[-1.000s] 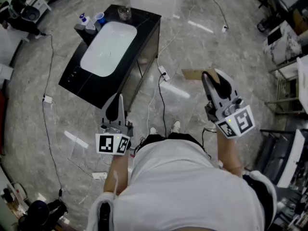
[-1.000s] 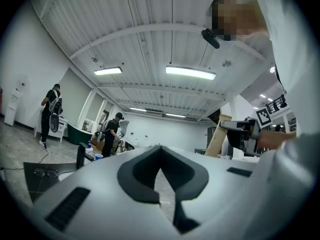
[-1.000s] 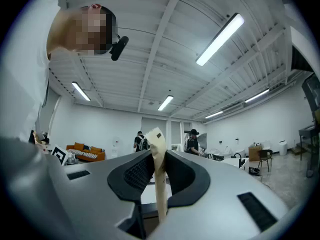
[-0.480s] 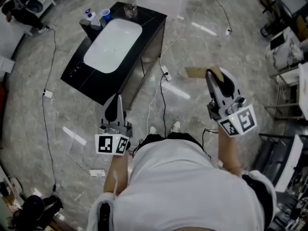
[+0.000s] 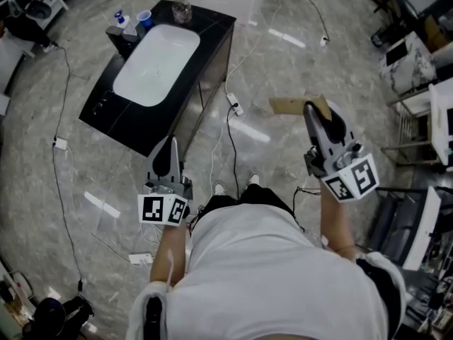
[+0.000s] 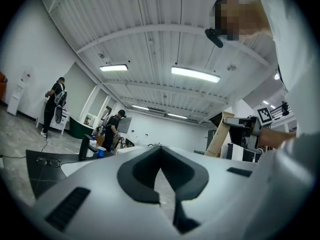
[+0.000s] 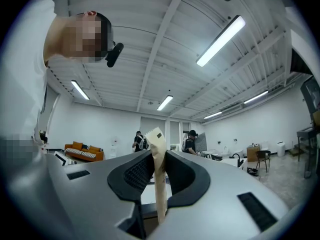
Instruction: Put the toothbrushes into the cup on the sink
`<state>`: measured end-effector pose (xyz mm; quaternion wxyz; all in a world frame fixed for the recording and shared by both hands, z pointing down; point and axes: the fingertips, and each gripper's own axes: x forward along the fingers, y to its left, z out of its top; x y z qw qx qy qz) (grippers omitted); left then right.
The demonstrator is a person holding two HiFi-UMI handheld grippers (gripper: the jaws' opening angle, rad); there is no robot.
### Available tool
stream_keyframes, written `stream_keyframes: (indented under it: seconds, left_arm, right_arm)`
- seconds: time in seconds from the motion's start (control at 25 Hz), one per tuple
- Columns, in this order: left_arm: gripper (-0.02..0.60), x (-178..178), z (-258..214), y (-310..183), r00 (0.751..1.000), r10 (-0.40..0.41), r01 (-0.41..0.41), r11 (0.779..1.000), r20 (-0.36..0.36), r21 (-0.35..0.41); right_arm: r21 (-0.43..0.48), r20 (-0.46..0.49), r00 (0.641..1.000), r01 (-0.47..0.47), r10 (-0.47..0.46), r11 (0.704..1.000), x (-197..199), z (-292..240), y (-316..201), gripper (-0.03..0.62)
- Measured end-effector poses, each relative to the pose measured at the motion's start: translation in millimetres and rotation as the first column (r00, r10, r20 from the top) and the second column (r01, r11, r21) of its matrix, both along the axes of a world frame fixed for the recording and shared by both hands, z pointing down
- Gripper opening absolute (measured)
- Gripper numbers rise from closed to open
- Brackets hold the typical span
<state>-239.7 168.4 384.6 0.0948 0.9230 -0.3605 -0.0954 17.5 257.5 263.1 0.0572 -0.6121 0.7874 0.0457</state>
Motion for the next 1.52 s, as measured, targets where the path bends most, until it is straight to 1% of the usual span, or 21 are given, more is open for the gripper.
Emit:
stream_keyframes:
  seconds: [0.08, 0.2, 0.44, 0.64, 0.72, 0.8, 0.88, 0.96, 1.04, 1.36, 1.52]
  left_arm:
    - [0.003, 4.0, -0.5, -0.3, 1.0, 0.013, -0.013, 1.0, -0.009, -0.001]
    - [0.003, 11.1, -3.2, -3.9, 0.999, 0.032, -0.032, 0.999, -0.018, 0.004]
    - [0.002, 24.0, -5.7, -10.1, 0.999, 0.05, -0.05, 0.999, -0.008, 0.007]
    - [0.003, 37.0, -6.5, -21.1, 1.0, 0.024, -0.024, 1.0, 0.009, 0.009]
    - [0.003, 41.2, -7.1, -31.3, 1.0, -0.003, 0.003, 1.0, 0.016, 0.014]
    - [0.003, 45.1, -3.8, -44.3, 0.999, -0.04, 0.04, 0.999, 0.014, -0.003]
    - [0.003, 57.5, -2.0, -53.9, 0.998, -0.058, 0.058, 0.998, 0.014, -0.02]
    - [0.003, 75.0, -3.0, -62.9, 0.998, -0.055, 0.055, 0.998, 0.026, -0.014]
    - [0.003, 88.0, -1.9, -75.5, 0.998, -0.063, 0.063, 0.998, 0.031, -0.014]
    - [0.003, 137.8, 11.1, -128.9, 0.994, -0.092, 0.095, 0.994, 0.055, -0.055]
    - [0.003, 179.1, -0.7, -155.7, 0.996, -0.072, 0.073, 0.997, 0.058, -0.029]
  right_arm:
    - [-0.006, -0.017, 1.0, -0.007, 0.007, 1.0, 1.1, -2.9, 2.3, 0.087]
    - [0.011, -0.031, 0.999, -0.02, 0.02, 1.0, 4.7, -11.9, 2.9, 0.087]
    - [0.022, -0.011, 0.999, -0.036, 0.036, 0.999, 17.4, -10.8, -1.1, 0.087]
    - [0.02, 0.011, 1.0, -0.007, 0.007, 1.0, 36.7, -3.9, -24.4, 0.087]
    - [0.026, 0.019, 1.0, 0.014, -0.014, 1.0, 45.9, -3.0, -41.1, 0.087]
    - [0.031, 0.023, 0.999, 0.041, -0.041, 0.999, 54.4, -4.4, -60.1, 0.087]
    - [0.034, 0.018, 0.998, 0.066, -0.067, 0.997, 65.9, -7.8, -77.9, 0.087]
    - [0.034, 0.018, 0.996, 0.081, -0.082, 0.996, 80.7, -7.4, -94.1, 0.087]
    - [0.026, 0.029, 0.995, 0.091, -0.092, 0.996, 94.7, -1.6, -110.3, 0.087]
    - [-0.008, 0.062, 0.99, 0.129, -0.128, 0.992, 147.5, 16.2, -173.2, 0.087]
    - [-0.003, 0.062, 0.989, 0.138, -0.137, 0.99, 176.9, 12.8, -197.5, 0.087]
